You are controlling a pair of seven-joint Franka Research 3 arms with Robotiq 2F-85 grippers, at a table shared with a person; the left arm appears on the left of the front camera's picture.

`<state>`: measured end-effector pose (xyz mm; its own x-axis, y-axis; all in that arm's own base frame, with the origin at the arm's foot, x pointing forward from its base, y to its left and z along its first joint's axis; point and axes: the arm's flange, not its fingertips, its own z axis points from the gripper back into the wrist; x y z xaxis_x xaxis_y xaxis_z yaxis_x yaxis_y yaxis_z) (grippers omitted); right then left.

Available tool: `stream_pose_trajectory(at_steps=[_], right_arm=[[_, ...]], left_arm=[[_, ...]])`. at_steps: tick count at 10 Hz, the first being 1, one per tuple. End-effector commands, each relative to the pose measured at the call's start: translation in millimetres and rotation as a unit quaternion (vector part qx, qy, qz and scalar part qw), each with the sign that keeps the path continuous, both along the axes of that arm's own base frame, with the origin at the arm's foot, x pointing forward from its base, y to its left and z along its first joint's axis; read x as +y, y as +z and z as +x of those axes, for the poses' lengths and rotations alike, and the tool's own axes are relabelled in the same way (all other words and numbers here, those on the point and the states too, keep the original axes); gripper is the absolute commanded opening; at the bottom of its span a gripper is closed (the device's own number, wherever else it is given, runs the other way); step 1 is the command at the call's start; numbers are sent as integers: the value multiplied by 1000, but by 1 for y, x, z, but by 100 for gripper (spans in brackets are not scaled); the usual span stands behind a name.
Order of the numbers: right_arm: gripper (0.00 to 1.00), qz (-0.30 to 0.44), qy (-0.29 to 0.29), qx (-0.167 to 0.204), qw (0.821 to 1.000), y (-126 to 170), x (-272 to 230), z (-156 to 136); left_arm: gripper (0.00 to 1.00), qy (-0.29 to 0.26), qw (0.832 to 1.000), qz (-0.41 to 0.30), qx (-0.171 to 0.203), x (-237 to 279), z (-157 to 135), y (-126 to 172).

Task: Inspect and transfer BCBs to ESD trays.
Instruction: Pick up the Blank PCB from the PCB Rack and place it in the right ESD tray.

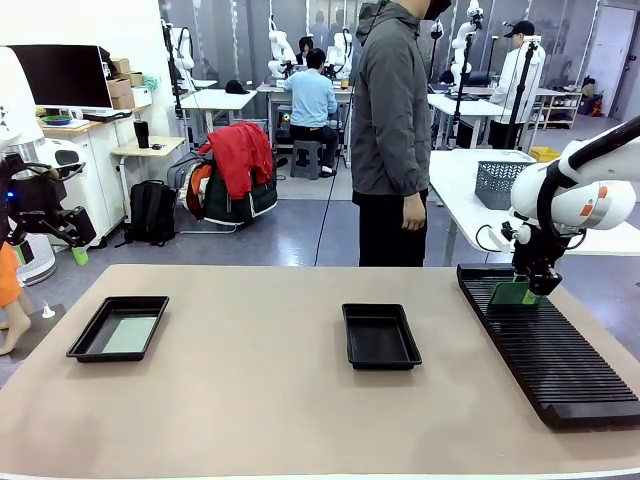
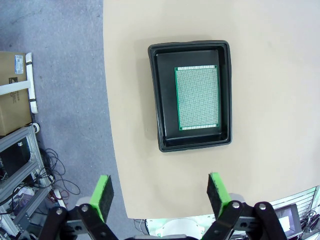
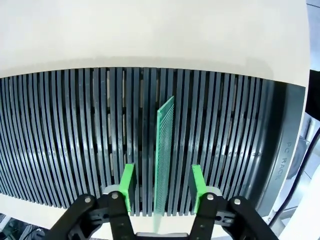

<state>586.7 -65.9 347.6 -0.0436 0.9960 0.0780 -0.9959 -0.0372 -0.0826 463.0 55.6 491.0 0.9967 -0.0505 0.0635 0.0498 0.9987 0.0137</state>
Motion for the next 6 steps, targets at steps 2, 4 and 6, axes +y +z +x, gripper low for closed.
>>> stream_pose_trajectory(at_steps=[2, 4, 6], right_arm=[[41, -5, -2, 9, 1000, 4, 3, 3], [33, -5, -2, 7, 1000, 6, 3, 4], [24, -7, -4, 10, 1000, 6, 3, 6]], left_arm=[[100, 1, 1000, 1, -1, 1, 0, -1], [100, 1, 1000, 1, -1, 1, 0, -1], [100, 1, 1000, 1, -1, 1, 0, -1]])
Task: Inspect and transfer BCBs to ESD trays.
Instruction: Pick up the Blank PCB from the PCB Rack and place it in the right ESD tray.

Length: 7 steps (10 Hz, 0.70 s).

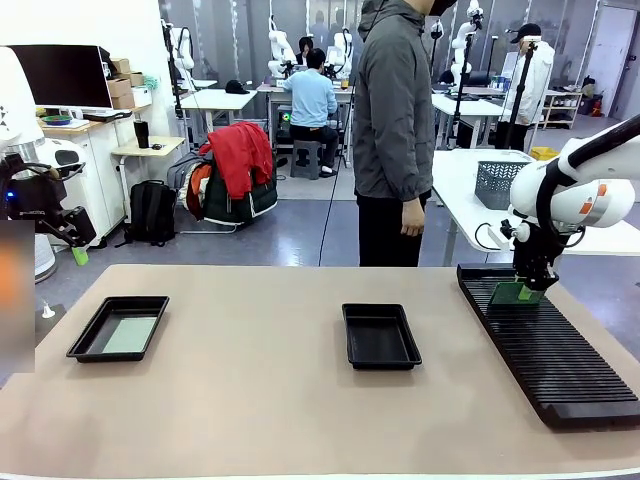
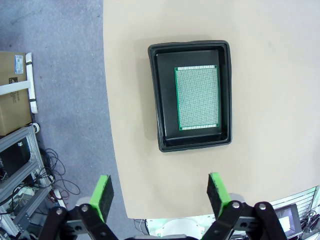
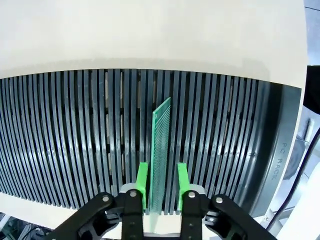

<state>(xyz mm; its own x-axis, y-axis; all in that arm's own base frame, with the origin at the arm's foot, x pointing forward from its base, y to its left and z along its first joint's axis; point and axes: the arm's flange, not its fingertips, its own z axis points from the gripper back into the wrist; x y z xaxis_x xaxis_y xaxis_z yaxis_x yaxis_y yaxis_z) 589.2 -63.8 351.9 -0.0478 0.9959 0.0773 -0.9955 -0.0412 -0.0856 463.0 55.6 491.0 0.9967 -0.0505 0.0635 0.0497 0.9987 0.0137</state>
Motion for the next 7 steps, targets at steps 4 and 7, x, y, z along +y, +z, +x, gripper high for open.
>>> stream_pose_trajectory(at_steps=[4, 7], right_arm=[[6, -10, -3, 19, 1000, 1, 2, 6], [0, -12, -2, 22, 1000, 1, 2, 6]], left_arm=[[100, 1, 1000, 1, -1, 1, 0, -1], [100, 1, 1000, 1, -1, 1, 0, -1]])
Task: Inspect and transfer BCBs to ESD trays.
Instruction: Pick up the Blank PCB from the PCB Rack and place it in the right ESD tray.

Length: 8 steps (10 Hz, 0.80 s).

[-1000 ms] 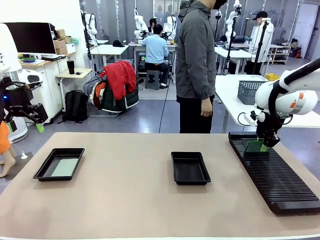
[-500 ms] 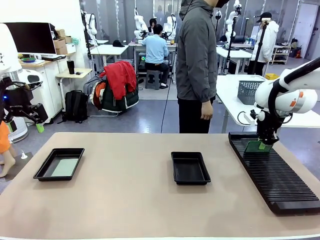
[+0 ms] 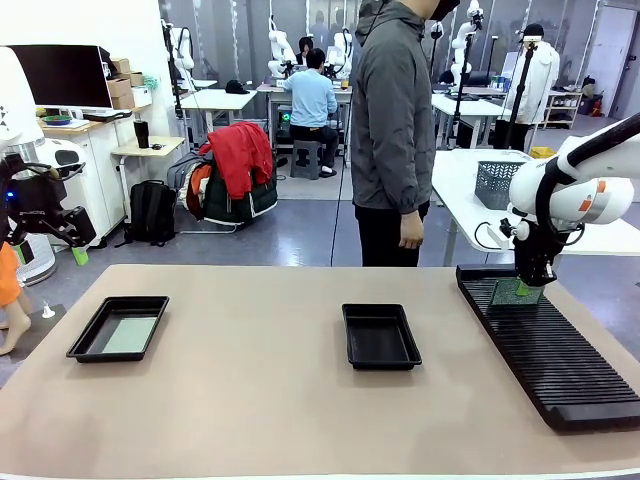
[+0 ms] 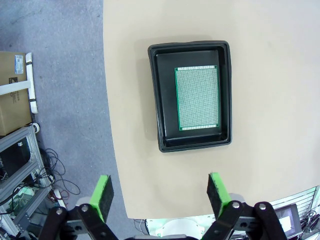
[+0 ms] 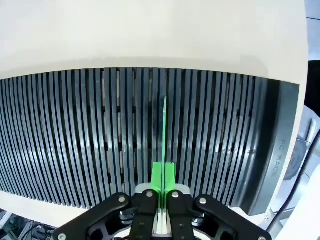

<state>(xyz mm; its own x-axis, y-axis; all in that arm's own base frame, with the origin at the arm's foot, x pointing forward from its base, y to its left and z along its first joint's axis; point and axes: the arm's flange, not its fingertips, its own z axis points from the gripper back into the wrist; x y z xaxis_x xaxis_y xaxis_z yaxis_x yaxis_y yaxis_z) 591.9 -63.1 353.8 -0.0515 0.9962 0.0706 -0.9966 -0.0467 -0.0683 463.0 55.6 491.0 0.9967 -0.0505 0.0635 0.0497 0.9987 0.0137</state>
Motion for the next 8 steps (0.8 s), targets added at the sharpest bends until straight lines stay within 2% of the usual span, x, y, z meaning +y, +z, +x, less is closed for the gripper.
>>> stream_pose_trajectory(at_steps=[1, 3, 5, 8], right_arm=[[0, -9, -5, 15, 1000, 0, 2, 4], [0, -9, -6, 14, 1000, 8, 2, 2], [0, -3, -12, 14, 1000, 32, 4, -4], [0, -9, -22, -5, 1000, 103, 13, -34]], left_arm=[[100, 1, 1000, 1, -1, 1, 0, -1], [100, 1, 1000, 1, -1, 1, 0, -1], [100, 1, 1000, 1, -1, 1, 0, -1], [100, 1, 1000, 1, -1, 1, 0, -1]])
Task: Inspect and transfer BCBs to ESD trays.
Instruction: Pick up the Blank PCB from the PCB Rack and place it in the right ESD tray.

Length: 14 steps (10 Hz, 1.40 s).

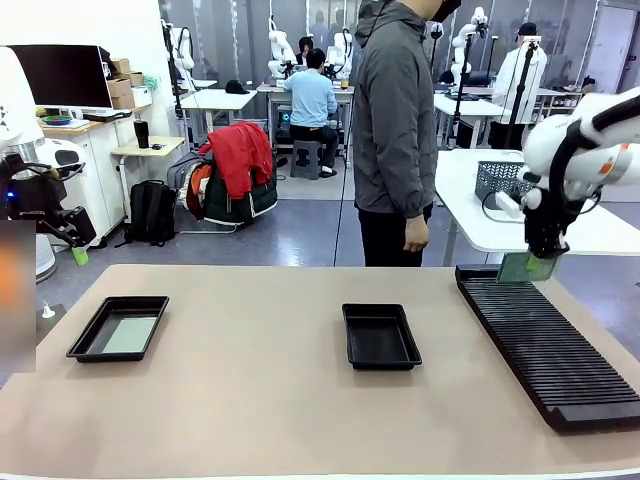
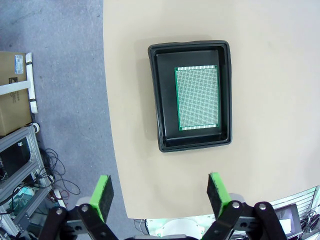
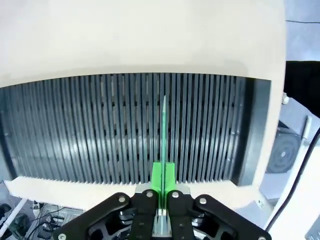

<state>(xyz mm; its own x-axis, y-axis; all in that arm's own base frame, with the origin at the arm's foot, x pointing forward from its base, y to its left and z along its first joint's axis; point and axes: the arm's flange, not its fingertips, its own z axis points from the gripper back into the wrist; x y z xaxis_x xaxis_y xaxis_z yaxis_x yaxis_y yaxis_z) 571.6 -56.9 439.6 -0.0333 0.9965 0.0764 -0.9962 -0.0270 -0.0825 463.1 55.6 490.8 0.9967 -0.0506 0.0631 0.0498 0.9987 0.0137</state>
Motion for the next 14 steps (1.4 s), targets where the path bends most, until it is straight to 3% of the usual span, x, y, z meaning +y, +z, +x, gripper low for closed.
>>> stream_pose_trajectory(at_steps=[1, 3, 7, 12, 13, 14], right_arm=[[0, -16, -16, 2, 1000, 40, 11, -24], [0, -17, -26, 14, 999, 90, 17, -46], [0, -17, -49, 33, 998, 159, 21, -77], [0, -8, -55, 29, 998, 186, 11, -88], [0, -3, -33, 45, 998, 184, 8, -90], [0, -5, -47, 22, 999, 185, 10, -88]], left_arm=[[100, 1, 1000, 1, -2, 1, 0, -1], [100, 1, 1000, 1, -2, 1, 0, -1], [100, 1, 1000, 1, -2, 1, 0, -1], [100, 1, 1000, 1, -2, 1, 0, -1], [100, 1, 1000, 1, -2, 1, 0, -1], [100, 1, 1000, 1, -2, 1, 0, -1]])
